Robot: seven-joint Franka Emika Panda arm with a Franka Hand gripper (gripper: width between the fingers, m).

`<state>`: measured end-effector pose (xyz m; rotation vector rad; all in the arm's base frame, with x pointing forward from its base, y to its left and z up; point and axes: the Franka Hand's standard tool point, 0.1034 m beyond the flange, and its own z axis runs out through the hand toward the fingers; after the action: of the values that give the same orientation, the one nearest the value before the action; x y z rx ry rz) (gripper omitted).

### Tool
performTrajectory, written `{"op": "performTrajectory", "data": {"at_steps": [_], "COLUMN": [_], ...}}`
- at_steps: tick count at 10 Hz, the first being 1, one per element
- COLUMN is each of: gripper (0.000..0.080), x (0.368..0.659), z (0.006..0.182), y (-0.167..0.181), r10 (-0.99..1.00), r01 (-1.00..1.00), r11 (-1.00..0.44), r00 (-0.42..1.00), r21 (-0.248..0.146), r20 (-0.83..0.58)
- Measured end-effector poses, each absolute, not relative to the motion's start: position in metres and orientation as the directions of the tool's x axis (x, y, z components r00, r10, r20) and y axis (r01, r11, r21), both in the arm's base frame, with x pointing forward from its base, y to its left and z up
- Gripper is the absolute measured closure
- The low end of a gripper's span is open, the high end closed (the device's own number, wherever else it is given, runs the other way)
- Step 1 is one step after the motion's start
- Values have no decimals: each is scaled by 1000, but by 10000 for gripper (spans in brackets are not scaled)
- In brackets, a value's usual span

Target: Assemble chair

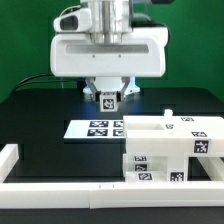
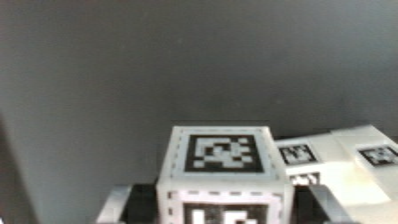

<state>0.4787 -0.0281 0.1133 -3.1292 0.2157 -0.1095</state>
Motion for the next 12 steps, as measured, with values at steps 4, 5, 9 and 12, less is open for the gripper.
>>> {"op": "performTrajectory", "data": {"at_steps": [4, 5, 9, 12], "gripper": [518, 518, 518, 517], "x": [526, 548, 571, 583], "z": [152, 171, 177, 175], "y": [-3, 10, 21, 30], "r10": [-77, -70, -67, -61], "r01": [-78, -71, -69, -64], "r11": [-997, -997, -997, -997], "r00": [996, 997, 997, 995], "r21": [21, 19, 32, 44], "r20": [37, 36, 47, 74]}}
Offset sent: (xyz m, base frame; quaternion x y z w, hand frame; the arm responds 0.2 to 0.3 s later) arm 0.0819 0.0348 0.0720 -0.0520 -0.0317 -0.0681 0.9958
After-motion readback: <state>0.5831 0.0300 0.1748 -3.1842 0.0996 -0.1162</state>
